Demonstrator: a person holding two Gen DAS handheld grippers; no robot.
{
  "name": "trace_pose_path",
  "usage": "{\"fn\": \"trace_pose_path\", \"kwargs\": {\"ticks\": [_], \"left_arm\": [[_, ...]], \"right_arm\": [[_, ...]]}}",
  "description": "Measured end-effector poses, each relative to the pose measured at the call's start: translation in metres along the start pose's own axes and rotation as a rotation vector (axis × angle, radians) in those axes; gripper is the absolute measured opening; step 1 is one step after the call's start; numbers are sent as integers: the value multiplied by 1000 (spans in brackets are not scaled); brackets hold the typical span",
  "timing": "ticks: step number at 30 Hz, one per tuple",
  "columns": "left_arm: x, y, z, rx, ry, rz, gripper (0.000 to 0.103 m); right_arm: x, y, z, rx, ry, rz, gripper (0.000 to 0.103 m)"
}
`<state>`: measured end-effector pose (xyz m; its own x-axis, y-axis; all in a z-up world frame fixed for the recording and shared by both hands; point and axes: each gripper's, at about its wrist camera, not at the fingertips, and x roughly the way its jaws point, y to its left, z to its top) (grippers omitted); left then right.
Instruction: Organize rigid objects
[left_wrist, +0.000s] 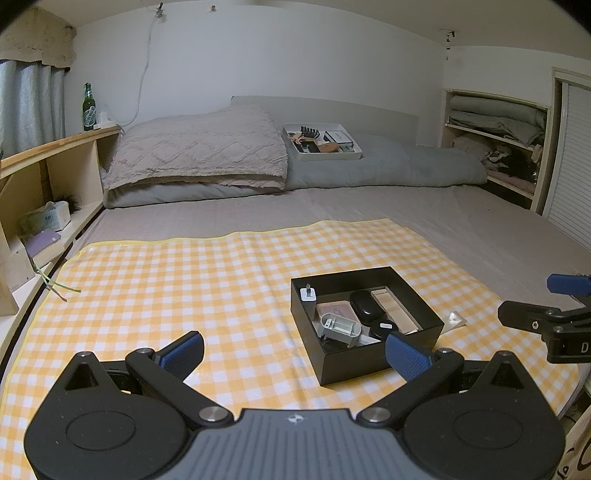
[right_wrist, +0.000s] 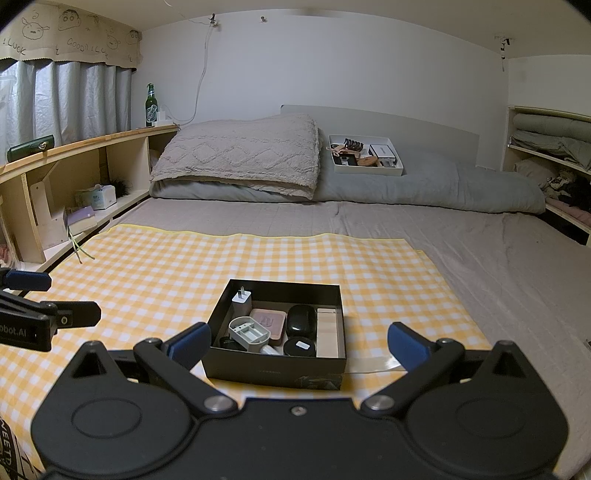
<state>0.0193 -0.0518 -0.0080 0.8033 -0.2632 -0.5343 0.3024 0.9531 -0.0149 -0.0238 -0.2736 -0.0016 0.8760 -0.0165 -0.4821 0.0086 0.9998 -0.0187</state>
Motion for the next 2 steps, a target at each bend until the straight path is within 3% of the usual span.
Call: {"fn": "trace_pose_path", "kwargs": {"ticks": [2], "left_arm": [[0,0,0,-2,1,3,103]], "right_arm": [[0,0,0,0,0,0,103]]}}
